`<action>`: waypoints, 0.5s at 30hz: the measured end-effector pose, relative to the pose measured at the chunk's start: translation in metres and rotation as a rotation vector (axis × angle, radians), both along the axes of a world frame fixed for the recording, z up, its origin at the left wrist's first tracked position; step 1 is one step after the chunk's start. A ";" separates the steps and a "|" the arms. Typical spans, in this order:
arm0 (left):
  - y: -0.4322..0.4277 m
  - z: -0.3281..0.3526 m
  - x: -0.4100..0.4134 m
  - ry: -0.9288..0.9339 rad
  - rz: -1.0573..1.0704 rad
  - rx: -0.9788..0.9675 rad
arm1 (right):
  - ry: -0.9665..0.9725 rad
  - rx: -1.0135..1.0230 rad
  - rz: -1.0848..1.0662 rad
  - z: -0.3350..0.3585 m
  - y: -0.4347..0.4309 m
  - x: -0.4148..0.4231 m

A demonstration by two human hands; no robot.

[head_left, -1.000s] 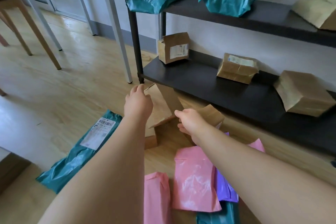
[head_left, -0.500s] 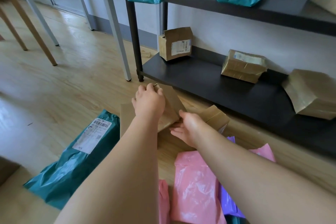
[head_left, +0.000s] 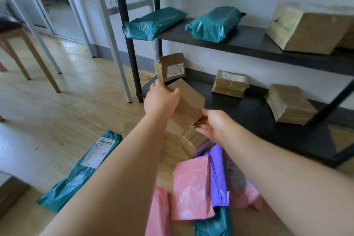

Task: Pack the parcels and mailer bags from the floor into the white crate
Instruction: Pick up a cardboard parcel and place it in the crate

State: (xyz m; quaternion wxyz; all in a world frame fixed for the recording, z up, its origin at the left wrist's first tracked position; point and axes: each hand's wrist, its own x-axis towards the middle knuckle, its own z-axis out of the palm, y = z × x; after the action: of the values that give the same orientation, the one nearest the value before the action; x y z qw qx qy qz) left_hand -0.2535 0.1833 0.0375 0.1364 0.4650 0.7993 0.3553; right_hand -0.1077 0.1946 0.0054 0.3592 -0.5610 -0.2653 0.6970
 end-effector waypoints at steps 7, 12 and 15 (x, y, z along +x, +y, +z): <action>-0.039 0.028 0.063 -0.242 -0.146 -0.056 | -0.213 0.159 -0.041 0.034 -0.039 0.088; -0.085 0.041 0.137 -0.413 -0.200 -0.051 | -0.256 0.228 -0.112 0.061 -0.094 0.174; -0.113 0.046 0.175 -0.545 -0.218 -0.046 | -0.260 0.250 -0.166 0.073 -0.123 0.216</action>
State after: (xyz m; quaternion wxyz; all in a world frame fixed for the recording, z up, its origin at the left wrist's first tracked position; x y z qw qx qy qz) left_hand -0.0790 0.0708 0.0831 0.3937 0.4325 0.6864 0.4322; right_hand 0.1083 0.0712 0.0782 0.4447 -0.6174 -0.3468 0.5484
